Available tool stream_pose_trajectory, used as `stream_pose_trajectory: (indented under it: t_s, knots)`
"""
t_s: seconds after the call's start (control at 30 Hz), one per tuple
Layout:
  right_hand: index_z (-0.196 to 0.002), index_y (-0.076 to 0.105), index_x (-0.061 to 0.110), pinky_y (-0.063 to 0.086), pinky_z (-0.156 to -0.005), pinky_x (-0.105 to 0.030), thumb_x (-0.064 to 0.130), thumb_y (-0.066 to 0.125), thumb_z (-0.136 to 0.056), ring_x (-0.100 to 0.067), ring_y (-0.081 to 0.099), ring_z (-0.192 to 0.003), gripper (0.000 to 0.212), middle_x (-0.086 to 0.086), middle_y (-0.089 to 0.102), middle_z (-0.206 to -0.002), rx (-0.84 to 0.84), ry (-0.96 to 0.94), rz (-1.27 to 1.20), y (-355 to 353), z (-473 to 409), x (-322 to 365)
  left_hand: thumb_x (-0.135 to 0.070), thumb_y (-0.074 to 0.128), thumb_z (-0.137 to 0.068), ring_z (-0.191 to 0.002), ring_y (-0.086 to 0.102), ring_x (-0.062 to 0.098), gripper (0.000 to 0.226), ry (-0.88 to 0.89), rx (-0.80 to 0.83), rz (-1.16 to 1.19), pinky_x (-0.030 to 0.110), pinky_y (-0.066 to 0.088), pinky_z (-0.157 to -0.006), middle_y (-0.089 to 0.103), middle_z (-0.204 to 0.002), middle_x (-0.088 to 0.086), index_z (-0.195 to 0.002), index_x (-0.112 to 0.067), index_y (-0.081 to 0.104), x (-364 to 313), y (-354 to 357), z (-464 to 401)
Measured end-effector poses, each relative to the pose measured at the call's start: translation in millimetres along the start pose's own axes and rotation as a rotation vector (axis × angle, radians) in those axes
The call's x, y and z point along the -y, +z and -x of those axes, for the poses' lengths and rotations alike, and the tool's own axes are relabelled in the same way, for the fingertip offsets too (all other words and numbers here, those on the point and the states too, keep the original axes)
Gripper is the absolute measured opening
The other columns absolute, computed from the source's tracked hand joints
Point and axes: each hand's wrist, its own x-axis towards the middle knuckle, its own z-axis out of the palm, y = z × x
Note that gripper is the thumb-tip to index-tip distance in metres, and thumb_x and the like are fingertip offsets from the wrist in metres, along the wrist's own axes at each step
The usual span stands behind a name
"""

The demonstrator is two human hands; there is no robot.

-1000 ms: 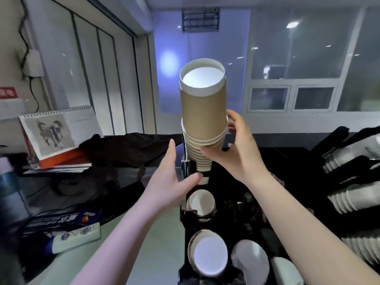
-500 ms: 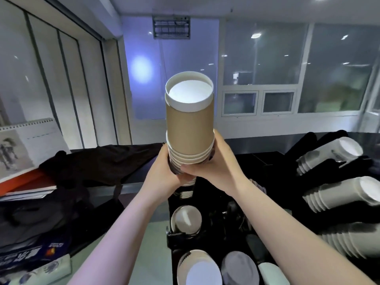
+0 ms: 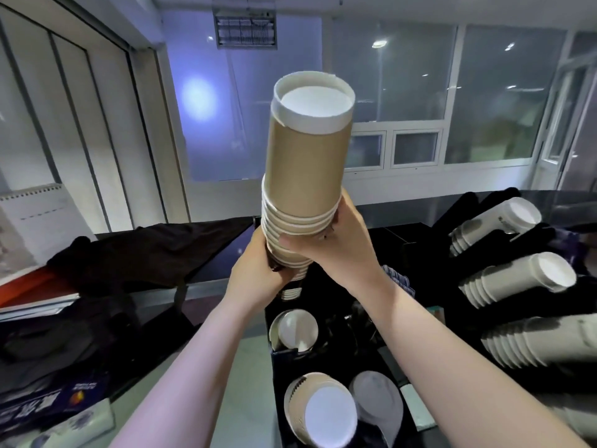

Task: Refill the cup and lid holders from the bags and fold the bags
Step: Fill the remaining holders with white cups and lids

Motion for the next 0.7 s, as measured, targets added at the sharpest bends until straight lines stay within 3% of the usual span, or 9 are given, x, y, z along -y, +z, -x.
stream_pose_trajectory:
  t_s: [0.1, 0.2, 0.27, 0.37, 0.47, 0.5, 0.6, 0.7]
  knots:
    - [-0.119, 0.054, 0.030, 0.052, -0.089, -0.046, 0.049, 0.088, -0.047, -0.010, 0.064, -0.106, 0.082, 0.009, 0.068, -0.112, -0.022, -0.031, 0.015, 0, 1, 14, -0.047, 0.070, -0.059, -0.105, 0.058, 0.009, 0.075, -0.021, 0.042, -0.036, 0.034, 0.047, -0.081, 0.058, -0.117, -0.021, -0.127, -0.040, 0.039, 7, -2, 0]
    - [-0.119, 0.053, 0.031, 0.052, -0.089, -0.050, 0.041, 0.088, -0.050, -0.013, 0.064, -0.107, 0.078, 0.008, 0.068, -0.113, -0.016, -0.065, 0.012, -2, 6, 30, -0.036, 0.072, -0.060, -0.111, 0.058, 0.008, 0.085, -0.044, 0.149, -0.070, 0.035, 0.048, -0.092, 0.058, -0.120, -0.018, -0.136, -0.035, 0.036, 12, -8, 1]
    - [-0.119, 0.052, 0.028, 0.051, -0.089, -0.051, 0.036, 0.088, -0.052, -0.014, 0.064, -0.107, 0.077, 0.007, 0.067, -0.113, -0.023, -0.101, 0.000, -2, 11, 42, -0.029, 0.076, -0.063, -0.115, 0.055, 0.005, 0.089, -0.040, 0.210, -0.058, 0.028, 0.045, -0.093, 0.057, -0.123, -0.019, -0.141, -0.033, 0.034, 10, -15, 0]
    - [-0.119, 0.053, 0.025, 0.053, -0.087, -0.046, 0.039, 0.088, -0.052, -0.012, 0.065, -0.103, 0.077, 0.009, 0.068, -0.109, -0.040, -0.132, -0.008, -2, 23, 58, -0.024, 0.080, -0.066, -0.127, 0.046, 0.002, 0.096, -0.013, 0.248, -0.020, 0.023, 0.039, -0.099, 0.049, -0.136, -0.020, -0.147, -0.031, 0.028, 5, -26, 7]
    - [-0.116, 0.054, 0.024, 0.054, -0.086, -0.046, 0.046, 0.088, -0.051, -0.014, 0.066, -0.103, 0.077, 0.006, 0.069, -0.108, 0.006, -0.122, 0.005, -4, 39, 69, -0.027, 0.078, -0.065, -0.124, 0.041, -0.012, 0.094, 0.104, 0.160, 0.071, 0.012, 0.039, -0.097, 0.042, -0.134, -0.036, -0.144, -0.035, 0.030, -12, -39, 29]
    - [-0.116, 0.054, 0.022, 0.054, -0.086, -0.047, 0.045, 0.088, -0.053, -0.015, 0.066, -0.103, 0.075, 0.005, 0.069, -0.108, 0.037, -0.116, 0.018, -6, 45, 70, -0.025, 0.077, -0.065, -0.125, 0.041, -0.012, 0.091, 0.161, 0.137, 0.117, 0.013, 0.039, -0.100, 0.043, -0.134, -0.035, -0.142, -0.035, 0.032, -17, -44, 36]
    - [-0.121, 0.052, 0.017, 0.055, -0.083, -0.041, 0.034, 0.088, -0.059, -0.014, 0.066, -0.102, 0.074, 0.003, 0.069, -0.108, 0.112, -0.089, 0.089, -12, 63, 69, -0.022, 0.079, -0.067, -0.134, 0.042, 0.008, 0.098, 0.260, 0.178, 0.203, 0.034, 0.039, -0.109, 0.044, -0.145, -0.015, -0.148, -0.032, 0.025, -33, -58, 60]
    - [-0.124, 0.051, 0.012, 0.055, -0.083, -0.037, 0.020, 0.089, -0.062, -0.015, 0.065, -0.103, 0.073, 0.002, 0.068, -0.109, 0.168, -0.075, 0.128, -14, 76, 66, -0.016, 0.079, -0.069, -0.127, 0.048, 0.006, 0.096, 0.370, 0.233, 0.266, 0.022, 0.044, -0.099, 0.049, -0.139, -0.016, -0.147, -0.034, 0.026, -46, -64, 80]
